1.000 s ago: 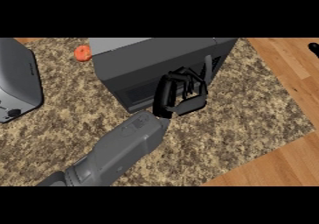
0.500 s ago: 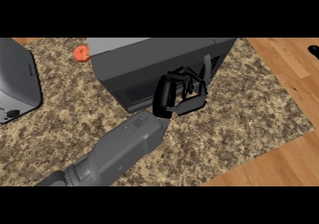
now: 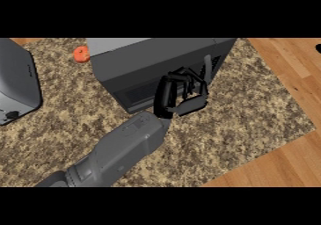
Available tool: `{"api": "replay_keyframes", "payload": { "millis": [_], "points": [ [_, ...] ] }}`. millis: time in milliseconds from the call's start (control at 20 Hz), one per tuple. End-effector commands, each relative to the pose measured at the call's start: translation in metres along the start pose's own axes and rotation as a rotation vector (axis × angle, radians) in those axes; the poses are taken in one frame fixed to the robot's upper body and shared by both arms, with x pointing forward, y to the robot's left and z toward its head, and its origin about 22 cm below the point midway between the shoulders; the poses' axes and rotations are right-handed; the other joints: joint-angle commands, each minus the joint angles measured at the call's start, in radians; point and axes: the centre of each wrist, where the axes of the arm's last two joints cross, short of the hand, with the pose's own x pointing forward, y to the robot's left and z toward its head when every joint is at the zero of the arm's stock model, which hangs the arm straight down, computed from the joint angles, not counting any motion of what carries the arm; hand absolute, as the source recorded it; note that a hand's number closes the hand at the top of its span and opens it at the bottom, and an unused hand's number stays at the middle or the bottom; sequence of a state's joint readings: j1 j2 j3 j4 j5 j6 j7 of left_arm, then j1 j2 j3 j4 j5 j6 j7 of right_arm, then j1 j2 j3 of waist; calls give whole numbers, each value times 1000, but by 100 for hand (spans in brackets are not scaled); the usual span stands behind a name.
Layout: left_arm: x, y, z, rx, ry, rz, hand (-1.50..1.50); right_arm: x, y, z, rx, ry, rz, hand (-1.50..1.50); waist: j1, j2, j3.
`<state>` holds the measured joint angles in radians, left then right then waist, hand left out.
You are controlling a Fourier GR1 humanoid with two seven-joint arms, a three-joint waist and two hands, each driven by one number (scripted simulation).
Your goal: Pick up the milk, place it into the microwave and close the microwave
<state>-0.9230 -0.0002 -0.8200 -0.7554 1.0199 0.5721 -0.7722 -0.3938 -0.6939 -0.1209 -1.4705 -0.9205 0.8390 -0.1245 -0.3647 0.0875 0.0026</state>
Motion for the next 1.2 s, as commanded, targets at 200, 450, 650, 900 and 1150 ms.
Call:
{"api": "replay_keyframes", "payload": {
  "millis": [200,450,650,900,1150],
  "points": [
    [-3,7,-19,-36,48,-113,150,0,1,-4,48,-34,-40,-150,-6,11,2],
    [-15,19,-10,45,126,-175,150,7,-1,-7,86,-33,-47,-150,14,7,0],
    [-19,22,-7,79,162,-195,150,10,-2,-2,82,-28,-52,-150,34,3,-1],
    [-28,32,1,159,222,-213,150,12,-1,9,69,-22,-62,-150,55,-9,-2],
    [-35,35,11,147,254,-189,-150,21,-1,16,46,-10,-52,-150,89,-16,-4]
  ]
}}
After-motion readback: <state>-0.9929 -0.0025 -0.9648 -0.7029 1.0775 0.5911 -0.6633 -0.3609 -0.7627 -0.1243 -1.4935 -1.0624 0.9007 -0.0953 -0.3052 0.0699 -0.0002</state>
